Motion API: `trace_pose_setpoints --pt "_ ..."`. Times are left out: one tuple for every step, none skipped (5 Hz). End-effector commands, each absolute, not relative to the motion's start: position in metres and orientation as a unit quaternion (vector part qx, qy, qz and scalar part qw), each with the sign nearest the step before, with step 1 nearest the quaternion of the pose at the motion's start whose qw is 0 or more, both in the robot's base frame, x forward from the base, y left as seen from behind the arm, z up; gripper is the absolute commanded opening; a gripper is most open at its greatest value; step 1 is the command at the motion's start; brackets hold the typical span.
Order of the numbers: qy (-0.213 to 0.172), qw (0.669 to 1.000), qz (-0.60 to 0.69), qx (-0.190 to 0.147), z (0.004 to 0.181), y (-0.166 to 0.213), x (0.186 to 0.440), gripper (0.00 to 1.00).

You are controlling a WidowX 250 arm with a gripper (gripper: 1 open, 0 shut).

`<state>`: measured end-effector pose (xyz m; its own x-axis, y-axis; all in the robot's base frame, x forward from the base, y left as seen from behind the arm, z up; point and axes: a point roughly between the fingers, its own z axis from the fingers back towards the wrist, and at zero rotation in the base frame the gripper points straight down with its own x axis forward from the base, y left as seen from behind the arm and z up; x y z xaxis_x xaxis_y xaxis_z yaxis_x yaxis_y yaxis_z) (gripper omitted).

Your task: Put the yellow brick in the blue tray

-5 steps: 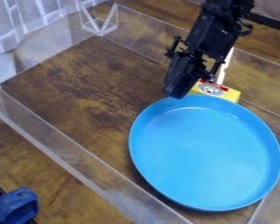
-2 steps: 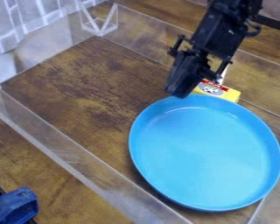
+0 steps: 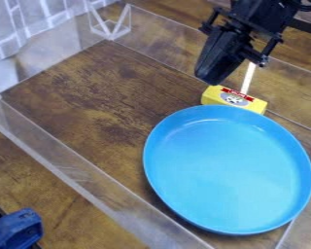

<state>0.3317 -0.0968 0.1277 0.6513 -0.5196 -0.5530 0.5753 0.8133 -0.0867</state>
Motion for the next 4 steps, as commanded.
trace_pose_setpoints --pt "0.218 0.925 -0.308 0.044 0.177 -0.109 0.322 0.00" --pt "0.217 0.924 -0.311 0.039 0.164 -0.115 0.316 0.00" --pt "0.213 0.923 -0.317 0.031 0.154 -0.123 0.309 0.00" --pt "0.209 0.921 -0.327 0.035 0.164 -0.128 0.299 0.00"
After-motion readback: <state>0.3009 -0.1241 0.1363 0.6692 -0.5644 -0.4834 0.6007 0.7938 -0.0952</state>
